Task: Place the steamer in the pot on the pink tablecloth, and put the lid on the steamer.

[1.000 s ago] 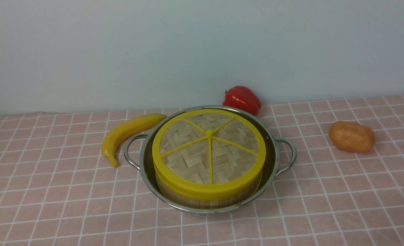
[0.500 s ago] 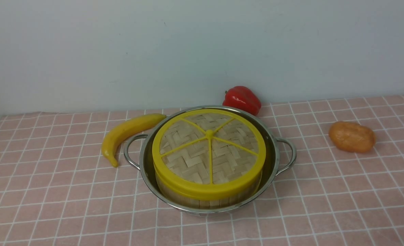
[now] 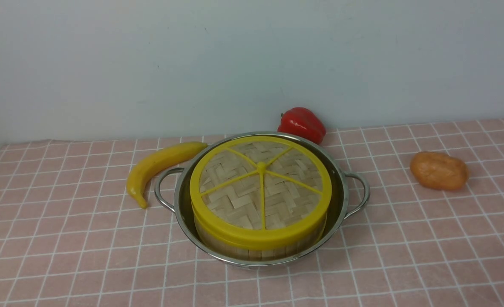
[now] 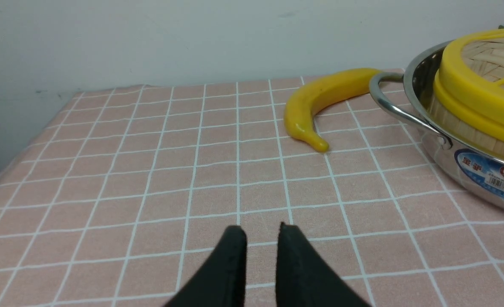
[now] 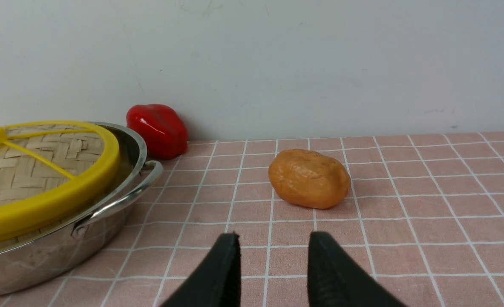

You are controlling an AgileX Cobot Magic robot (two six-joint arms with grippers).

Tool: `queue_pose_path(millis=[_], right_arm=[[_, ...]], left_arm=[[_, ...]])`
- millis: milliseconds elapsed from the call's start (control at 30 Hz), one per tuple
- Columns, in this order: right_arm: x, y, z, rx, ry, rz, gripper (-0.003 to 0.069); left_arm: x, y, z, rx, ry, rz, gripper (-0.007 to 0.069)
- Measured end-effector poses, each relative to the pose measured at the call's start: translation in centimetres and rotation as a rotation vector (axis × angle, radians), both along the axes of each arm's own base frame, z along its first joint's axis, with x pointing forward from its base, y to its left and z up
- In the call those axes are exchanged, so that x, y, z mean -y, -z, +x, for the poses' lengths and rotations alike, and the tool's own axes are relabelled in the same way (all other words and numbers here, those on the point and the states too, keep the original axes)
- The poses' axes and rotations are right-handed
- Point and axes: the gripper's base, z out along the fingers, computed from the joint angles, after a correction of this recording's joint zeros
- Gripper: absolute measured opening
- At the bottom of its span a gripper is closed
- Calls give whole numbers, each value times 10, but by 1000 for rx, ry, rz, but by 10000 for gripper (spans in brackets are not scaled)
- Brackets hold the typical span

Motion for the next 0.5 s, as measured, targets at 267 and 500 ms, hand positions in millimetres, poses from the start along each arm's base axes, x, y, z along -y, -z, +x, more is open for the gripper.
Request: queue_pose_path(millis=[267, 500], right_arm=[[0, 0, 0, 0, 0, 0, 243], [0, 0, 0, 0, 0, 0, 243]], left_arm=[[0, 0, 0, 0, 0, 0, 124], [0, 0, 0, 0, 0, 0, 132]])
